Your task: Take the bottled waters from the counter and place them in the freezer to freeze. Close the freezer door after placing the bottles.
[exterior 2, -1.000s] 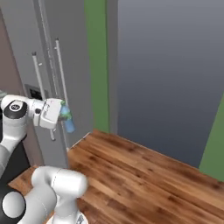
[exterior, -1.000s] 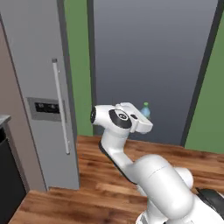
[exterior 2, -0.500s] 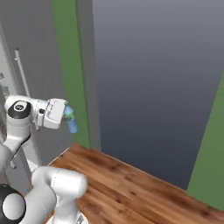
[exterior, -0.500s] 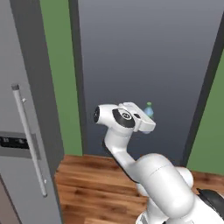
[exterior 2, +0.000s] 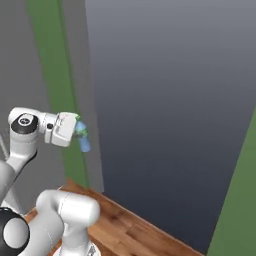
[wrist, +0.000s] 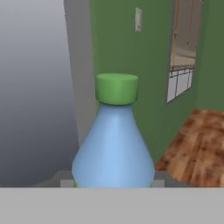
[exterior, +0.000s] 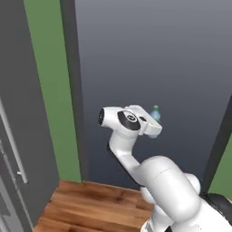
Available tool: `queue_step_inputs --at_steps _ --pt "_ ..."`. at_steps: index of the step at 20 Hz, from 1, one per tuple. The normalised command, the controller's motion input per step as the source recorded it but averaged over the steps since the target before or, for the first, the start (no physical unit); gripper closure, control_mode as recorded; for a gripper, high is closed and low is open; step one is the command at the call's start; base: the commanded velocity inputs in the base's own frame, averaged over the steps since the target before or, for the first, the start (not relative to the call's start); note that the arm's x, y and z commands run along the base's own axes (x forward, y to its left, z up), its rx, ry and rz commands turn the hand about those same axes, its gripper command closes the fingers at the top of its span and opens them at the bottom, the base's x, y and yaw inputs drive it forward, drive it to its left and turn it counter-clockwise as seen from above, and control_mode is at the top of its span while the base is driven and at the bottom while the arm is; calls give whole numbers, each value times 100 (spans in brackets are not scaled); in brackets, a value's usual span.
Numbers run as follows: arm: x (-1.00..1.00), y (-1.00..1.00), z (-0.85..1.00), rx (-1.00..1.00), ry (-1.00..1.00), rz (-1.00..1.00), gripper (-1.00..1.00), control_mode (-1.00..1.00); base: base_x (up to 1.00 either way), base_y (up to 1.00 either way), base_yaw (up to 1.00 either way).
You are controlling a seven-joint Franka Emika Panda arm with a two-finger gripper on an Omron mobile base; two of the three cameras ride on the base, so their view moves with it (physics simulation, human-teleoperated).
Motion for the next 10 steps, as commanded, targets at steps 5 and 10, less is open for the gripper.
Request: queue_step_inputs --at_steps 5,10 --pt "0 0 0 0 0 0 100 100 46 -47 54" --pt "0 0 0 0 0 0 100 100 40 -22 65"
